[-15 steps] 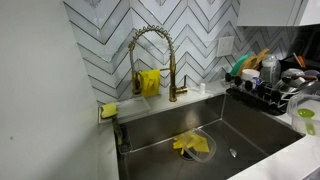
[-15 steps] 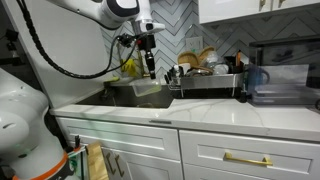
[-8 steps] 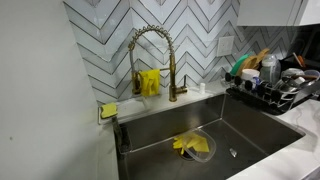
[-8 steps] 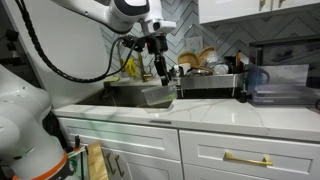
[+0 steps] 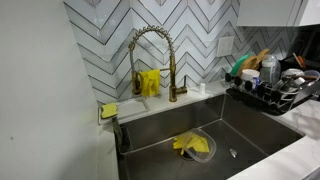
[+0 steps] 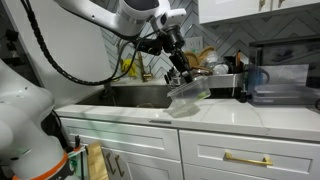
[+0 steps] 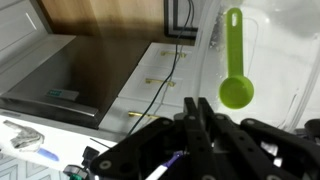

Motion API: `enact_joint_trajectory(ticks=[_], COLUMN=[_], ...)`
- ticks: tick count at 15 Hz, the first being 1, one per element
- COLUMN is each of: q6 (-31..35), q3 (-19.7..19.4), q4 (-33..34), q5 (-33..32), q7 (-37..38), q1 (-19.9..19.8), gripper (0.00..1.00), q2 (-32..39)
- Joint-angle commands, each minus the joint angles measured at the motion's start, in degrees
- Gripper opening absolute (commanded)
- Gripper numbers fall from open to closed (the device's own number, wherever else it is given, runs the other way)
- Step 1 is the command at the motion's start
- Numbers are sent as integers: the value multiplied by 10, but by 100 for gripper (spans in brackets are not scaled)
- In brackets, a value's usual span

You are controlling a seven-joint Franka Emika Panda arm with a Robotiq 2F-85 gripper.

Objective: Remove a container from the sink and empty the container

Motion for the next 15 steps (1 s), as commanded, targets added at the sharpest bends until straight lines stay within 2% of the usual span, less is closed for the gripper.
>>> enact_joint_trajectory(ticks=[1,4,8,12,15], q6=[4,-16,-59,-106,-113], q3=[25,36,28,27,29], q4=[10,5,-5,-8,-9], q5=[-126,-246,-387,-463,-510], q7=[109,208,303,358,379], q1=[6,27,57,92,118], gripper=[2,2,2,2,2], q2=[24,38,43,65,89])
